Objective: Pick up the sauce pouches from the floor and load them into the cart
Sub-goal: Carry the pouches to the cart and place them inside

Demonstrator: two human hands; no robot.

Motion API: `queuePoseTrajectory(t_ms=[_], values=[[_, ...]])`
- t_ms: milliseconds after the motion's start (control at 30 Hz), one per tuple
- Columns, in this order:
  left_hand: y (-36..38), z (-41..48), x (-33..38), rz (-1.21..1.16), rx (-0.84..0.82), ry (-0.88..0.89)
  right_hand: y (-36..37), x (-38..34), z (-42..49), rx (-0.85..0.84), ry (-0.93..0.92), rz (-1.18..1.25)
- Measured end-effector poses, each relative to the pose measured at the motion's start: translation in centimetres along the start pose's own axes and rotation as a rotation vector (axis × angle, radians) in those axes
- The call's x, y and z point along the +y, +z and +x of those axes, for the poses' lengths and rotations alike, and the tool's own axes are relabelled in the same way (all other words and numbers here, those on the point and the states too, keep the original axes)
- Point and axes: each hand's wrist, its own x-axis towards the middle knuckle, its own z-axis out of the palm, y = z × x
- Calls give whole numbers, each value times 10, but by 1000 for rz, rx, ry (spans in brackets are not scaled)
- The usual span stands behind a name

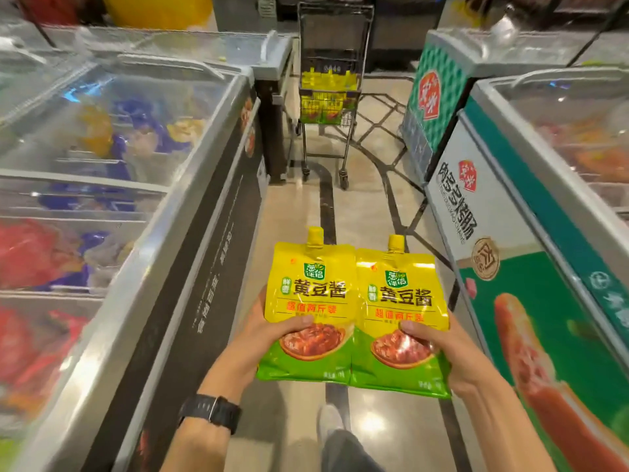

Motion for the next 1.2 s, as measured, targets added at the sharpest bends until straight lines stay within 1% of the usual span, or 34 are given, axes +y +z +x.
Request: queuePoseTrajectory(t_ms=[133,233,400,500,600,700,867,967,1100,1200], values=[[0,70,10,34,-3,-9,-10,-16,62,21,31,31],[-1,126,26,47,13,-13,-8,-45,116,1,11,25],[-3,218,77,76,34,-5,3,-102,208,-21,6,45],[-7,269,105,85,39,-37,8,-132,262,-24,-16,40],[-14,325,132,99,36,-39,15,-159,315,3,-36,28],[-22,390,153,110,-10,-41,20,-184,372,27,-49,37],[-38,500,188,81,-44,-80,32,-223,460,101,-17,83],[-42,559,216,59,-103,-113,37,-251,503,135,11,132],[-37,630,247,70,-205,-107,35,-279,560,154,17,161],[-33,682,265,64,-198,-136,30,-301,607,162,26,173]])
